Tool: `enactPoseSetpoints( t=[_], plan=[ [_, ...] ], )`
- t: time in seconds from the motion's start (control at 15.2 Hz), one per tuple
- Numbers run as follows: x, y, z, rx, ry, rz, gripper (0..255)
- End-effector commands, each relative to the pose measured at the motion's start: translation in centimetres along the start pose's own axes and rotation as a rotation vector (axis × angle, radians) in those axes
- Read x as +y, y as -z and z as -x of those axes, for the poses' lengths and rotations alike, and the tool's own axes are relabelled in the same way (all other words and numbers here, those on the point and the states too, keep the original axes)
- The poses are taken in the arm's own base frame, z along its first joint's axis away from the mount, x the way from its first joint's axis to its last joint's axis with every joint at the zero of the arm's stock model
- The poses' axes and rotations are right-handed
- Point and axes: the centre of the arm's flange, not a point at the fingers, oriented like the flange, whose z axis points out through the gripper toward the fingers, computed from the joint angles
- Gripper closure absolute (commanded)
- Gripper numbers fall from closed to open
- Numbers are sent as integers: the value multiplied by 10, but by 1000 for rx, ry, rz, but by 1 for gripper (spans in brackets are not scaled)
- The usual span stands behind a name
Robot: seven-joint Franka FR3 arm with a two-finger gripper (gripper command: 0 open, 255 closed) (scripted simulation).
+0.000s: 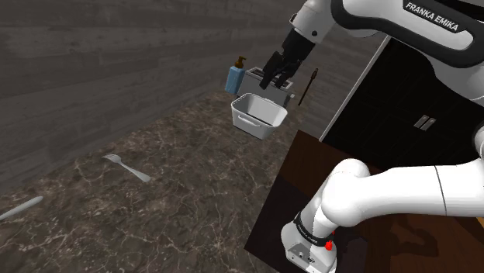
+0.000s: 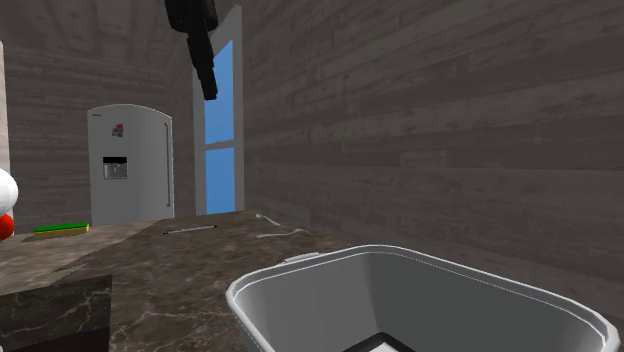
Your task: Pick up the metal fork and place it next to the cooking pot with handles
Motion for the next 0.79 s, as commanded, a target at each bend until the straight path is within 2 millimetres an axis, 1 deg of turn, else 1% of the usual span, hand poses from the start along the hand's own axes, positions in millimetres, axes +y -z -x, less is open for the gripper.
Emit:
enactPoseSetpoints(
  t=[0.0,0.73],
  plan=[
    [0,0,0,0,0,0,0],
    [-75,-106,-76,-94,52,-29,0]
  ],
)
